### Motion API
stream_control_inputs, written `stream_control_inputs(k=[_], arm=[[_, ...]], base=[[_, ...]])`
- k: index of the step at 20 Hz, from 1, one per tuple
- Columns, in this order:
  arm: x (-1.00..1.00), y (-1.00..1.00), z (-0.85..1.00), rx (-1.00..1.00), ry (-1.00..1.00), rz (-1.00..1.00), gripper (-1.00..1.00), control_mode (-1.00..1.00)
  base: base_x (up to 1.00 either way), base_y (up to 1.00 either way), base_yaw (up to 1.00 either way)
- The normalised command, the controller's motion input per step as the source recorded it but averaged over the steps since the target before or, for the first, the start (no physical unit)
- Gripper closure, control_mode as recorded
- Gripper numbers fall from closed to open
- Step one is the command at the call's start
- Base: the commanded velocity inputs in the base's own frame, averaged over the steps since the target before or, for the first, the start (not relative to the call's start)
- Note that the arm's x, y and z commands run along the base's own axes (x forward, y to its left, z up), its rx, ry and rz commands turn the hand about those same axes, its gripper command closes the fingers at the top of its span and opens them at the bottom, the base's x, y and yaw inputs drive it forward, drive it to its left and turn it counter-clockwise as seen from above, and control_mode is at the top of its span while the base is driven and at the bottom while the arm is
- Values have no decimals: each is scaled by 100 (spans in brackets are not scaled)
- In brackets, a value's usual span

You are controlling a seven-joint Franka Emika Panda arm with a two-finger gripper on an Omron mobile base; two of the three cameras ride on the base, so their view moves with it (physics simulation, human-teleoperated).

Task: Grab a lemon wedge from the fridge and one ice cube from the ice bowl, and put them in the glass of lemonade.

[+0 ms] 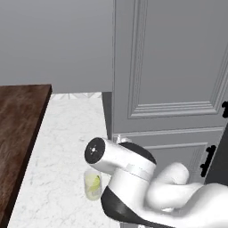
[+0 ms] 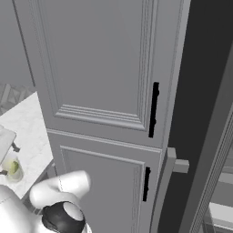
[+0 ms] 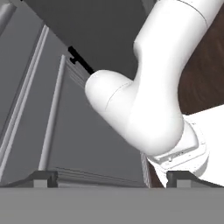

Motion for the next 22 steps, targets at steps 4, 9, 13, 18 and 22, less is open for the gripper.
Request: stream_control_inputs(k=[4, 9, 13, 18, 22], arm=[[-50, -74, 10, 12, -38, -6, -100, -100], [-1, -47, 68, 29, -23, -24, -100, -100], [5, -24, 94, 24, -20, -38, -100, -100], [0, 2, 40, 22, -36, -60, -100, -100], [-2, 10, 21, 31, -44, -65, -100, -100]], base=[[0, 0, 0], [0, 0, 0], [0, 0, 0], [0, 0, 0], [0, 0, 0]])
